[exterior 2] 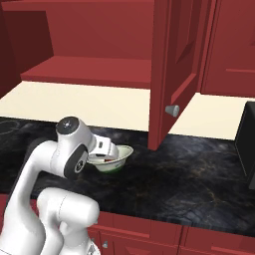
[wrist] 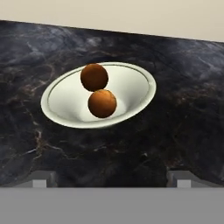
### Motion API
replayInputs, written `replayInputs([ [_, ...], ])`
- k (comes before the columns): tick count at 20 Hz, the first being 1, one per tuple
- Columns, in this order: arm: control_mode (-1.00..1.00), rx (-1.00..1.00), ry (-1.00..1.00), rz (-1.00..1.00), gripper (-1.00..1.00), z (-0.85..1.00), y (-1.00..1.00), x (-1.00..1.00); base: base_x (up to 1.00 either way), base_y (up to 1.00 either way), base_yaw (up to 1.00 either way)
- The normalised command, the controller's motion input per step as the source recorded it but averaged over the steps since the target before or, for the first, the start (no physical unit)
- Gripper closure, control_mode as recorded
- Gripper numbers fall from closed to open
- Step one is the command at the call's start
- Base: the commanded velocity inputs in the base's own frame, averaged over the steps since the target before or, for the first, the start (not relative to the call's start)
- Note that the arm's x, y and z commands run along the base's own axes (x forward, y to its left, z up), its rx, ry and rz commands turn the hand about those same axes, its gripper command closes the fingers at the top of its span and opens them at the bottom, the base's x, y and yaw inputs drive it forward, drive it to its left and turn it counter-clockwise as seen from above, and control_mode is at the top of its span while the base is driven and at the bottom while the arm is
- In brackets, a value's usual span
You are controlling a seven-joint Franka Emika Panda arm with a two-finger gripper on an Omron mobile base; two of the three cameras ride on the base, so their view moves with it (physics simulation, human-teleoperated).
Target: Open the cabinet. Pick the orange and orange from the cabinet and place them into the bowl. Then close the cabinet.
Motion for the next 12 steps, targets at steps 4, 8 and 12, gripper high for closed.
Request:
replayInputs([
  [4,-1.0,0.0,-0.09,0.0,-1.0,0.53,-0.04,-0.71,0.0,0.0,0.0],
  [8,-1.0,0.0,-0.05,0.0,-1.0,0.48,-0.06,-0.78,0.0,0.0,0.0],
  [12,-1.0,0.0,-0.06,0.0,-1.0,0.41,-0.06,-0.84,0.0,0.0,0.0],
])
